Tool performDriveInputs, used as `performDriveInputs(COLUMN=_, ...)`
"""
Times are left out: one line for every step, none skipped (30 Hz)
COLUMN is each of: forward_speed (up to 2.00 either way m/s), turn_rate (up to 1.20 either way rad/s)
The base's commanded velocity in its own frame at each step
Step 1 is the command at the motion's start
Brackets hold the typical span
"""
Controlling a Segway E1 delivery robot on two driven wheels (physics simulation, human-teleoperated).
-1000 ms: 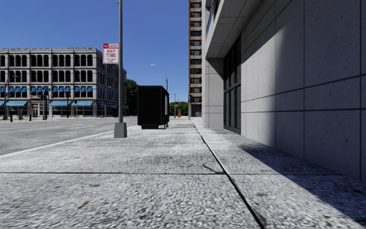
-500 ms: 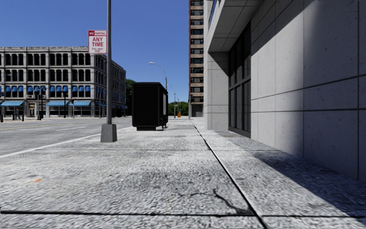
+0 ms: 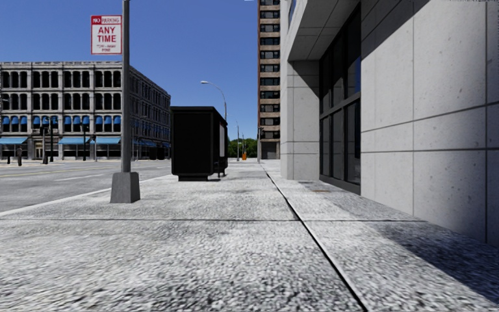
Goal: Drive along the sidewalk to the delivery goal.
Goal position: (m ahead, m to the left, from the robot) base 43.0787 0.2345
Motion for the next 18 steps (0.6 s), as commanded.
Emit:
performDriveInputs(forward_speed=1.99, turn_rate=0.00)
performDriveInputs(forward_speed=1.99, turn_rate=0.00)
performDriveInputs(forward_speed=1.99, turn_rate=0.00)
performDriveInputs(forward_speed=1.99, turn_rate=0.00)
performDriveInputs(forward_speed=1.99, turn_rate=0.00)
performDriveInputs(forward_speed=1.99, turn_rate=0.00)
performDriveInputs(forward_speed=1.99, turn_rate=0.00)
performDriveInputs(forward_speed=1.98, turn_rate=0.00)
performDriveInputs(forward_speed=1.98, turn_rate=0.00)
performDriveInputs(forward_speed=1.98, turn_rate=0.00)
performDriveInputs(forward_speed=1.98, turn_rate=0.00)
performDriveInputs(forward_speed=1.98, turn_rate=0.00)
performDriveInputs(forward_speed=1.98, turn_rate=0.00)
performDriveInputs(forward_speed=1.98, turn_rate=0.00)
performDriveInputs(forward_speed=1.98, turn_rate=0.00)
performDriveInputs(forward_speed=1.98, turn_rate=0.00)
performDriveInputs(forward_speed=1.98, turn_rate=0.00)
performDriveInputs(forward_speed=1.98, turn_rate=0.00)
